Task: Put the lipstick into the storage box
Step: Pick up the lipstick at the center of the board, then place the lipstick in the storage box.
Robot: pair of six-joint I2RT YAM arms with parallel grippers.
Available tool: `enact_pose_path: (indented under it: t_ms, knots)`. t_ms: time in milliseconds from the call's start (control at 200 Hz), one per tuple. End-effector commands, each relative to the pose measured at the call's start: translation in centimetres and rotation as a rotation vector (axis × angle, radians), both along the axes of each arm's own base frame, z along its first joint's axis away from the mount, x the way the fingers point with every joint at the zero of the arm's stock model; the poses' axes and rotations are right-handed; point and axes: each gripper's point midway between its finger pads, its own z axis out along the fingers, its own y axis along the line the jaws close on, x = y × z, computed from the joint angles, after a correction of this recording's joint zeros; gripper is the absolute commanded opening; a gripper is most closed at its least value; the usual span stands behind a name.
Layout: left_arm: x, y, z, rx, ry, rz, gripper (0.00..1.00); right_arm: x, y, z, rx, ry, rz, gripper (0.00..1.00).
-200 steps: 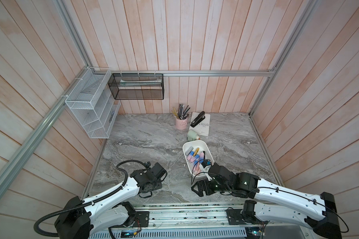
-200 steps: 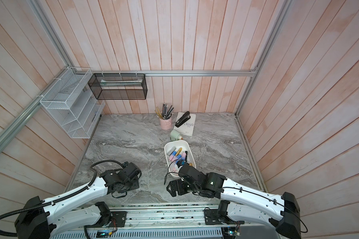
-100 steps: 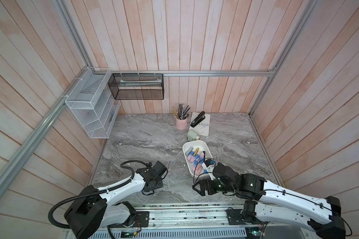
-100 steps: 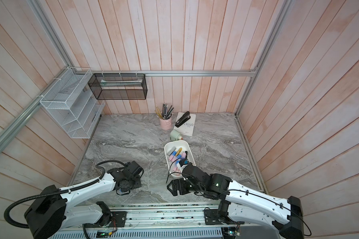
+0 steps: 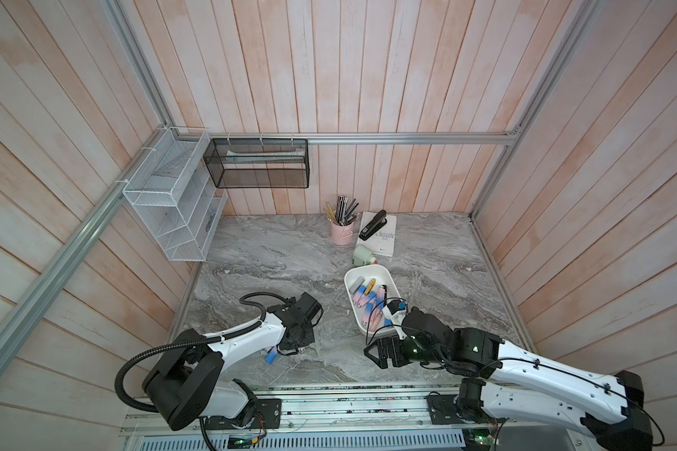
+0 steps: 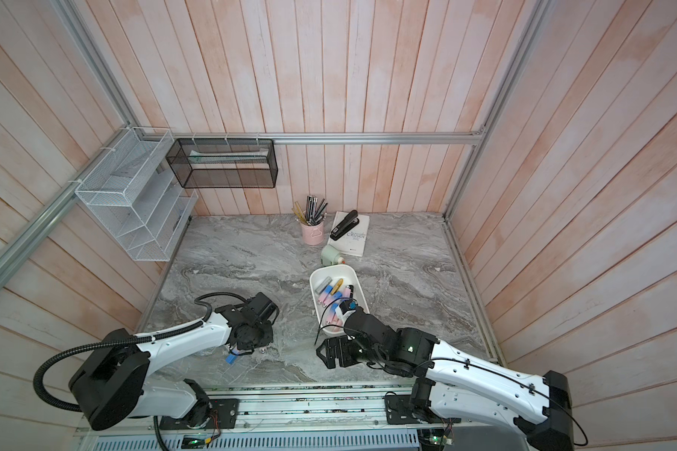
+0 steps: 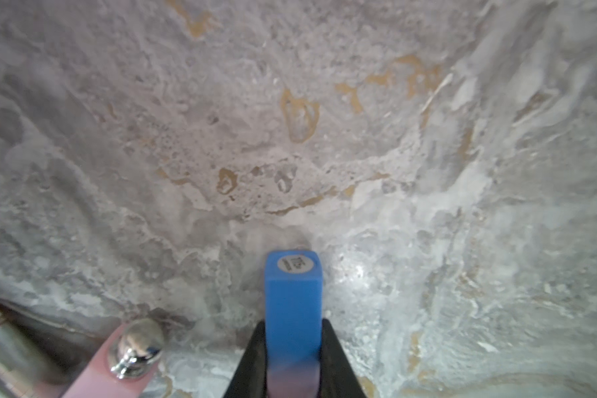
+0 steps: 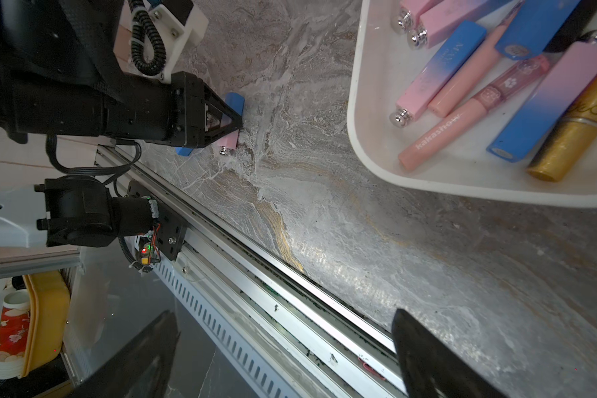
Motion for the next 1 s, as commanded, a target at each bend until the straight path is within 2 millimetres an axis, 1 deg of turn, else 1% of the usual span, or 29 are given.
enact_pose_path:
  t_ms: [0, 115, 220, 270, 320, 370, 445, 605, 650, 680, 710, 740, 780, 820, 845, 925, 955, 995]
  knots:
    - [1.9, -1.5, 3.3, -0.035, -0.055, -0.014, 0.22, 0.4, -0.5, 0.6, 0.002, -0.027, -0.018, 0.98]
    - [4.7, -3.5, 7.5, -0.078, -0.140, -0.033, 0.23, 0.6, -1.1, 0.3, 0.004, -0.021, -0.037, 0.98]
    - [7.1, -5.7, 10.6, -0.107, -0.190, -0.056, 0.23, 0.7, -1.6, 0.2, 0.005, -0.023, -0.050, 0.98]
    - [8.2, -7.0, 11.6, -0.125, -0.213, -0.066, 0.23, 0.8, -1.9, 0.3, 0.006, -0.026, -0.060, 0.98]
    - [9.1, -8.5, 12.1, -0.146, -0.229, -0.080, 0.24, 0.9, -2.0, 0.3, 0.009, -0.027, -0.069, 0.98]
    - [10.0, -10.6, 12.7, -0.183, -0.243, -0.104, 0.24, 1.0, -2.2, 0.3, 0.014, -0.028, -0.077, 0.98]
    - [11.1, -13.6, 12.6, -0.207, -0.238, -0.144, 0.24, 1.1, -2.4, 0.4, 0.022, -0.028, -0.089, 0.98]
    - [11.9, -20.6, 11.7, -0.233, -0.213, -0.272, 0.24, 1.1, -3.2, 0.5, 0.014, -0.031, -0.112, 0.98]
    - [12.0, -22.2, 11.1, -0.237, -0.204, -0.297, 0.24, 1.2, -3.4, 0.4, 0.013, -0.031, -0.119, 0.98]
    - [12.2, -23.2, 11.1, -0.246, -0.205, -0.312, 0.24, 1.2, -3.5, 0.4, 0.013, -0.030, -0.124, 0.98]
    - [12.3, -23.9, 10.4, -0.246, -0.191, -0.325, 0.25, 1.2, -3.6, 0.4, 0.013, -0.029, -0.127, 0.98]
    - [12.4, -24.5, 10.4, -0.251, -0.186, -0.330, 0.26, 1.3, -3.7, 0.5, 0.013, -0.031, -0.130, 0.98]
    - [12.4, -25.0, 9.6, -0.249, -0.170, -0.338, 0.28, 1.3, -3.8, 0.6, 0.014, -0.031, -0.136, 0.98]
    - [12.4, -25.5, 9.2, -0.256, -0.157, -0.349, 0.34, 1.3, -3.9, 0.6, 0.015, -0.031, -0.141, 0.98]
    - [12.4, -25.7, 9.0, -0.259, -0.152, -0.353, 0.39, 1.3, -4.0, 0.7, 0.017, -0.033, -0.144, 0.98]
    - [12.3, -25.6, 8.9, -0.254, -0.149, -0.360, 0.55, 1.3, -4.4, 0.7, 0.011, -0.033, -0.158, 0.98]
    - [12.3, -25.4, 9.0, -0.245, -0.154, -0.361, 0.58, 1.3, -4.6, 0.7, 0.010, -0.033, -0.163, 0.98]
    - [12.3, -24.9, 9.3, -0.228, -0.164, -0.360, 0.60, 1.2, -4.8, 0.7, 0.009, -0.033, -0.168, 0.98]
